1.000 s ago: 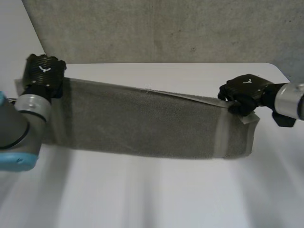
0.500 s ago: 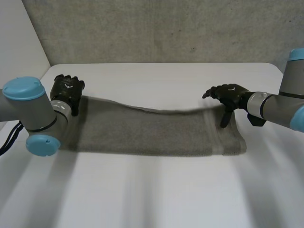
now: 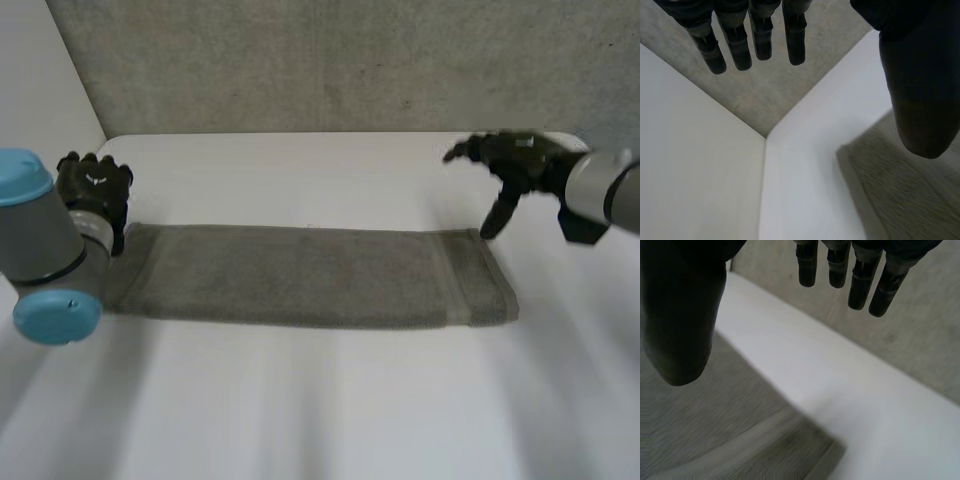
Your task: Fold the towel.
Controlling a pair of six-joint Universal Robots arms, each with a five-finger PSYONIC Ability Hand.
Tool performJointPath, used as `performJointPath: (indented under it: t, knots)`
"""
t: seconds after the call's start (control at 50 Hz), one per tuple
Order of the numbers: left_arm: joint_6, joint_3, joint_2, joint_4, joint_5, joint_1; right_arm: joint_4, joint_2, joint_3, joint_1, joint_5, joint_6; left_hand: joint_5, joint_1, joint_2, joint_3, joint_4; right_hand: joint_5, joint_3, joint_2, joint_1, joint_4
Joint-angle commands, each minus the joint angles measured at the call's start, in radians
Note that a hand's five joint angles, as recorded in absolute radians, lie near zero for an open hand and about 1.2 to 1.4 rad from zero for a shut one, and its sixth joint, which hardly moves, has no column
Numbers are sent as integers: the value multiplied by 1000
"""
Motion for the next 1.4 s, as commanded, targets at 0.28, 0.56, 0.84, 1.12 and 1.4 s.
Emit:
performJointPath:
  t: [0.28, 0.56, 0.84, 1.12, 1.4]
  knots:
    - [-198, -291, 200, 87, 71, -26, -530, -95, 672, -70, 16, -94, -24, -59, -43, -51, -53, 185, 181, 178, 193, 170]
    - [-203, -313, 195, 110, 79, -15, -567, 0, 639, -71, 46, -167, -30, -65, -49, -57, -59, 593, 589, 587, 601, 578]
    - [-203, -316, 192, 110, 77, -11, -518, -6, 609, -230, 32, -214, -33, -68, -52, -60, -62, 1161, 1157, 1155, 1169, 1147]
    - [-203, -314, 196, 110, 73, -7, -169, -21, 235, -424, 36, -409, -36, -70, -55, -63, -65, 1161, 1157, 1155, 1169, 1147]
    - [-203, -316, 196, 110, 66, -12, -122, -42, 20, 238, 125, -256, -42, -76, -61, -68, -71, 1161, 1157, 1155, 1169, 1147]
